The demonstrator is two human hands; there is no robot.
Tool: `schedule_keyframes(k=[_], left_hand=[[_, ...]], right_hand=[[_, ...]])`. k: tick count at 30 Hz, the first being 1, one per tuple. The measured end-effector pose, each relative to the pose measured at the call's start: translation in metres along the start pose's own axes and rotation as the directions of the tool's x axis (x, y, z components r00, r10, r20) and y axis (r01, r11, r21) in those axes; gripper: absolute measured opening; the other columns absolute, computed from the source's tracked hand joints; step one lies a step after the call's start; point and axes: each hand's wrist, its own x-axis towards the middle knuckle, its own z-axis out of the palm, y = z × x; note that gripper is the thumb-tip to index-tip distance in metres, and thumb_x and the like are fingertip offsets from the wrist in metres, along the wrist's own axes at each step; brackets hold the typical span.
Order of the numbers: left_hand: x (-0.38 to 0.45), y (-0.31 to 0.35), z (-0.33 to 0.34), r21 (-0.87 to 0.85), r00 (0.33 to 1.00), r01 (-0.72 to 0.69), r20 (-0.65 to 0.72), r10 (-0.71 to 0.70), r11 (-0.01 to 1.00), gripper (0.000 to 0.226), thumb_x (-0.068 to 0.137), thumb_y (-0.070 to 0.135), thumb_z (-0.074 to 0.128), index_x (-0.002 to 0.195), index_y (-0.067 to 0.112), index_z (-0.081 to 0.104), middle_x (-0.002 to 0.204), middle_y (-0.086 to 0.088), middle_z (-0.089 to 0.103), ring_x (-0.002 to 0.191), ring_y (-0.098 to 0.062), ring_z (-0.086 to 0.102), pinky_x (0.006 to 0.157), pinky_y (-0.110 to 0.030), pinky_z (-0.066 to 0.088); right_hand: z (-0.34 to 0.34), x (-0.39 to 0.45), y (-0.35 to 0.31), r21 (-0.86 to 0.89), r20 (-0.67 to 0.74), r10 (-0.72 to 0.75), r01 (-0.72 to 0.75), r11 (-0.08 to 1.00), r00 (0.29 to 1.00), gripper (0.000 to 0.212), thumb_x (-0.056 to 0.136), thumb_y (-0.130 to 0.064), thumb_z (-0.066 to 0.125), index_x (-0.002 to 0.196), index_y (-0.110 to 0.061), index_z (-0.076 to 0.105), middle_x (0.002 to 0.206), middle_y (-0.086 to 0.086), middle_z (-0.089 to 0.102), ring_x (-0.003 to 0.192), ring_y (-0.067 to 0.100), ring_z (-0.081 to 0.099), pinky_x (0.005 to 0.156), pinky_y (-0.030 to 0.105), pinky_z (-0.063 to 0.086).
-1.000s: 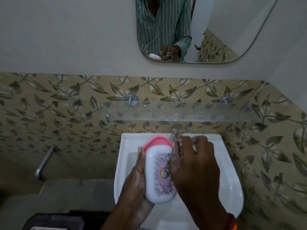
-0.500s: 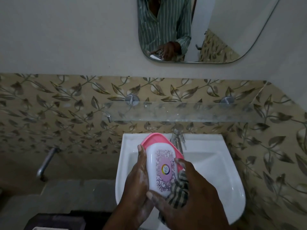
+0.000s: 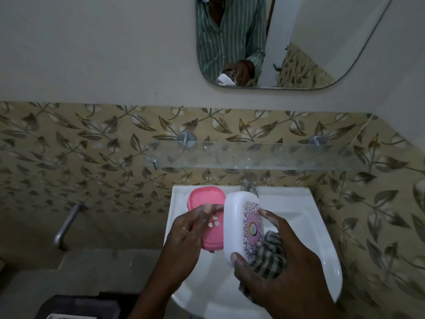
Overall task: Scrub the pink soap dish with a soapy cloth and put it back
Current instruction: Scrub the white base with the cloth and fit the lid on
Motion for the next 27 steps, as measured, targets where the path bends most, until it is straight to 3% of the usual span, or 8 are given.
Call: schedule_keyframes(k=[2, 4, 7, 9, 12, 15, 19, 27], left_hand=[[0.000, -0.001, -0.004, 0.045, 0.992, -0.082, 0.102, 0.077, 0.996, 0.027, 0.104, 0.030, 0.052, 0.121, 0.033, 0.073, 0.119, 0.000, 0.076, 0.109, -0.020, 0.073, 0.088, -0.038, 0.062], [-0.005, -0.005, -0.009, 0.066, 0.975, -0.125, 0.190, 0.111, 0.990, 0.035, 0.105, 0.028, 0.055, 0.139, 0.037, 0.058, 0.135, 0.008, 0.067, 0.123, -0.016, 0.066, 0.100, -0.039, 0.057], [-0.011, -0.004, -0.008, 0.053, 0.960, -0.183, 0.227, 0.167, 0.982, 0.061, 0.104, 0.030, 0.054, 0.153, 0.052, 0.025, 0.141, 0.034, 0.052, 0.127, 0.000, 0.058, 0.100, -0.021, 0.051], [-0.012, -0.007, -0.006, 0.006, 0.975, -0.113, 0.192, 0.110, 0.994, 0.064, 0.104, 0.030, 0.048, 0.150, 0.059, 0.014, 0.133, 0.049, 0.048, 0.126, 0.016, 0.052, 0.096, -0.008, 0.046], [-0.015, -0.014, -0.003, -0.043, 0.988, -0.041, 0.146, 0.047, 0.998, 0.052, 0.101, 0.042, 0.042, 0.150, 0.054, 0.026, 0.144, 0.042, 0.043, 0.133, 0.018, 0.044, 0.108, -0.014, 0.043], [-0.021, -0.019, 0.000, -0.063, 0.996, -0.036, 0.083, 0.041, 0.997, 0.050, 0.089, 0.063, 0.046, 0.136, 0.048, 0.046, 0.146, 0.029, 0.048, 0.129, 0.017, 0.048, 0.108, -0.014, 0.044], [-0.021, -0.019, 0.003, -0.140, 0.997, 0.058, 0.062, -0.049, 0.988, 0.033, 0.104, 0.033, 0.043, 0.132, 0.041, 0.058, 0.126, 0.016, 0.071, 0.118, -0.010, 0.068, 0.087, -0.034, 0.062], [-0.023, -0.014, 0.007, -0.150, 0.994, 0.098, 0.067, -0.088, 0.984, 0.036, 0.107, 0.031, 0.044, 0.140, 0.033, 0.055, 0.126, -0.005, 0.071, 0.108, -0.029, 0.074, 0.077, -0.053, 0.064]], right_hand=[[0.001, 0.003, -0.001, 0.037, 0.034, 0.020, -0.021, 0.999, 0.999, 0.081, 0.048, -0.060, 0.079, 0.123, -0.051, 0.050, 0.095, -0.034, 0.067, 0.083, -0.013, 0.066, 0.067, 0.000, 0.047], [0.002, 0.005, 0.000, 0.053, 0.047, 0.020, -0.023, 0.998, 0.999, 0.078, 0.050, -0.057, 0.081, 0.122, -0.051, 0.050, 0.096, -0.035, 0.066, 0.084, -0.014, 0.065, 0.067, -0.001, 0.045], [0.004, 0.008, 0.001, 0.048, 0.058, 0.015, -0.017, 0.999, 0.998, 0.080, 0.050, -0.059, 0.080, 0.123, -0.051, 0.050, 0.097, -0.036, 0.066, 0.085, -0.014, 0.065, 0.068, -0.001, 0.046], [0.006, 0.008, 0.002, 0.040, 0.068, 0.019, -0.021, 0.999, 0.998, 0.082, 0.050, -0.061, 0.080, 0.125, -0.050, 0.050, 0.095, -0.035, 0.067, 0.087, -0.015, 0.064, 0.068, -0.002, 0.045], [0.010, 0.008, 0.004, 0.004, 0.079, 0.016, -0.016, 1.000, 0.997, 0.087, 0.049, -0.065, 0.078, 0.130, -0.049, 0.048, 0.100, -0.033, 0.066, 0.092, -0.019, 0.061, 0.072, -0.003, 0.044], [0.013, 0.008, 0.007, -0.054, 0.103, 0.022, -0.016, 0.998, 0.994, 0.096, 0.048, -0.074, 0.073, 0.135, -0.048, 0.044, 0.107, -0.029, 0.065, 0.095, -0.012, 0.064, 0.083, 0.006, 0.051], [0.013, 0.007, 0.011, -0.085, 0.110, 0.037, -0.028, 0.996, 0.993, 0.102, 0.047, -0.077, 0.070, 0.140, -0.045, 0.042, 0.113, -0.025, 0.065, 0.097, -0.007, 0.065, 0.085, 0.009, 0.052], [0.013, 0.004, 0.013, -0.200, 0.111, 0.062, -0.038, 0.979, 0.992, 0.103, 0.047, -0.083, 0.062, 0.142, -0.056, 0.032, 0.105, -0.020, 0.060, 0.095, -0.001, 0.063, 0.084, 0.020, 0.056]])
